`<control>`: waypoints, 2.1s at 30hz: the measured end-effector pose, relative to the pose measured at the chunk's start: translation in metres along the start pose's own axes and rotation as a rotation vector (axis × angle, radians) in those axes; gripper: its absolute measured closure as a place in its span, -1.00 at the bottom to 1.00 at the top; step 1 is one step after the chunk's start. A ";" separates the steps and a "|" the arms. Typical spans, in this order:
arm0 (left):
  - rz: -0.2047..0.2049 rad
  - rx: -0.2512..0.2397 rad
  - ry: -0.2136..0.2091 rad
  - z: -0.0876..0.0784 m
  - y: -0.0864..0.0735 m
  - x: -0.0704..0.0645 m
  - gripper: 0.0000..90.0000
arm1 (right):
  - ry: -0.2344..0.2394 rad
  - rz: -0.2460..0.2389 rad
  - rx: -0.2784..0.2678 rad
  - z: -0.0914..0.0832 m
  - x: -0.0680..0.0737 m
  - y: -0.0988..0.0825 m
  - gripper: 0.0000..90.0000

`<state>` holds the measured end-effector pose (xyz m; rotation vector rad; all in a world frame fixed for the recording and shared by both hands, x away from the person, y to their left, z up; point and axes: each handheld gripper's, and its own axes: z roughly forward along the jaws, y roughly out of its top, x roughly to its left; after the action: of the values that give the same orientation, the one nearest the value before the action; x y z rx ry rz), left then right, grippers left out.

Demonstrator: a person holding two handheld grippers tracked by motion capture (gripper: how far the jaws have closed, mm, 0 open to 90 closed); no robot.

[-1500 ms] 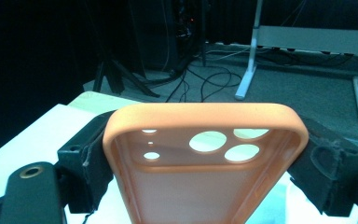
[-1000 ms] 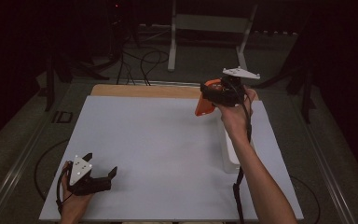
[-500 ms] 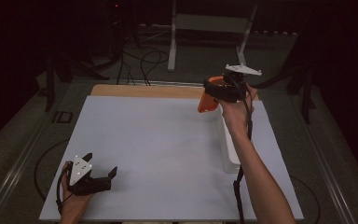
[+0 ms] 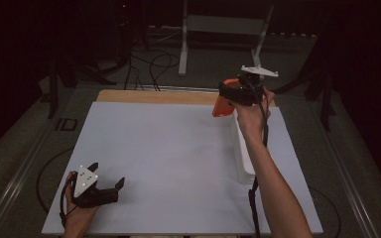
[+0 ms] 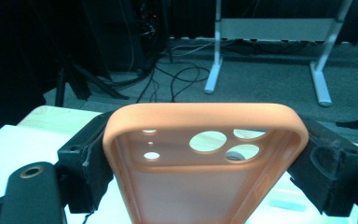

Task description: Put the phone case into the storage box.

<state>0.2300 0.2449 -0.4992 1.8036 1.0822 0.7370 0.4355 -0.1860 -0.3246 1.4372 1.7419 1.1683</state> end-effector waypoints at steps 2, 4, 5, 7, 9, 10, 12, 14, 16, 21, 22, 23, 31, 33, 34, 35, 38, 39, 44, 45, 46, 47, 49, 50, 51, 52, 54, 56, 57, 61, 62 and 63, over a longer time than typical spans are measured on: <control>0.000 0.000 -0.001 0.000 0.000 0.000 -0.99 | -0.006 0.006 0.002 0.001 -0.001 0.001 -0.64; -0.001 -0.002 -0.001 0.000 0.000 0.000 -0.99 | -0.013 0.006 0.000 0.001 -0.003 0.001 -0.64; -0.001 -0.003 -0.001 0.000 0.000 0.000 -0.99 | -0.018 0.002 0.001 0.001 -0.004 0.001 -0.64; -0.001 0.000 -0.001 0.000 0.000 0.000 -0.99 | -0.025 -0.003 0.002 0.001 -0.005 0.001 -0.64; 0.000 0.001 -0.001 0.000 0.000 0.000 -0.99 | -0.035 -0.001 0.003 0.002 -0.007 0.001 -0.64; 0.001 0.000 -0.001 0.000 0.000 0.000 -0.99 | -0.039 -0.001 0.003 0.002 -0.009 0.001 -0.64; 0.001 0.001 -0.001 0.000 0.000 0.000 -0.99 | -0.046 0.004 0.006 0.002 -0.011 0.001 -0.64; 0.001 0.001 -0.001 0.000 0.000 0.000 -0.99 | -0.052 0.009 0.008 0.003 -0.013 0.001 -0.64; 0.000 -0.001 -0.001 0.000 0.000 0.000 -0.99 | -0.059 0.009 0.010 0.004 -0.014 0.000 -0.64; -0.003 -0.003 -0.001 -0.001 0.000 0.000 -0.99 | -0.073 0.012 0.015 0.006 -0.017 0.000 -0.64; -0.003 -0.003 -0.001 -0.001 0.000 0.000 -0.99 | -0.076 0.011 0.016 0.007 -0.018 0.000 -0.64; -0.002 -0.003 -0.002 -0.001 0.000 0.000 -0.99 | -0.079 0.014 0.018 0.007 -0.018 0.000 -0.64; 0.000 -0.002 -0.001 -0.001 0.000 -0.001 -0.99 | -0.096 0.019 0.027 0.008 -0.025 -0.002 -0.64; 0.000 -0.002 -0.001 -0.001 0.000 -0.001 -0.99 | -0.099 0.020 0.027 0.008 -0.026 -0.002 -0.64; 0.000 -0.002 -0.002 -0.001 0.000 -0.001 -0.99 | -0.102 0.018 0.026 0.008 -0.027 -0.002 -0.64; 0.000 -0.003 -0.002 -0.001 0.000 -0.001 -0.99 | -0.103 0.018 0.026 0.008 -0.027 -0.002 -0.64; -0.001 -0.003 -0.003 -0.001 0.000 -0.001 -0.99 | -0.109 0.017 0.026 0.008 -0.029 -0.002 -0.64; -0.002 -0.004 -0.003 -0.001 0.000 -0.001 -0.99 | -0.112 0.017 0.028 0.008 -0.030 -0.002 -0.64; -0.002 -0.004 -0.003 -0.001 0.000 -0.001 -0.99 | -0.127 0.016 0.031 0.007 -0.035 -0.002 -0.64; -0.001 -0.003 -0.003 -0.001 0.000 -0.001 -0.99 | -0.130 0.016 0.031 0.007 -0.035 -0.002 -0.64; -0.001 -0.004 -0.003 -0.001 0.000 -0.001 -0.99 | -0.131 0.018 0.030 0.007 -0.036 -0.002 -0.64; 0.000 -0.003 -0.003 -0.001 0.000 -0.001 -0.99 | -0.133 0.016 0.031 0.007 -0.037 -0.002 -0.64; 0.000 -0.003 -0.003 -0.001 0.000 -0.001 -0.99 | -0.140 0.018 0.031 0.007 -0.039 -0.002 -0.64; 0.000 -0.003 -0.003 -0.001 0.000 -0.001 -0.99 | -0.140 0.020 0.030 0.007 -0.040 -0.002 -0.64; 0.000 -0.003 -0.003 -0.001 0.000 -0.001 -0.99 | -0.142 0.018 0.032 0.007 -0.041 -0.002 -0.64; -0.001 -0.003 -0.003 -0.001 0.000 -0.001 -0.99 | -0.142 0.018 0.032 0.007 -0.041 -0.002 -0.64; -0.001 -0.002 -0.002 -0.001 0.000 -0.001 -0.99 | -0.147 0.019 0.033 0.007 -0.043 -0.003 -0.64; -0.001 -0.002 -0.003 -0.001 0.000 -0.001 -0.99 | -0.152 0.023 0.034 0.006 -0.045 -0.003 -0.64; 0.001 -0.002 -0.004 -0.001 0.000 -0.001 -0.99 | -0.157 0.025 0.036 0.006 -0.047 -0.003 -0.64; 0.002 0.001 -0.004 0.000 0.000 -0.002 -0.99 | -0.166 0.026 0.039 0.006 -0.051 -0.004 -0.64; 0.001 0.000 -0.004 0.000 0.000 -0.002 -0.99 | -0.166 0.026 0.039 0.006 -0.051 -0.004 -0.64; 0.002 0.000 -0.004 0.000 0.000 -0.002 -0.99 | -0.168 0.024 0.040 0.006 -0.051 -0.005 -0.64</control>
<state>0.2290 0.2437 -0.4993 1.8057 1.0780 0.7337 0.4512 -0.2343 -0.3359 1.5374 1.6439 0.9994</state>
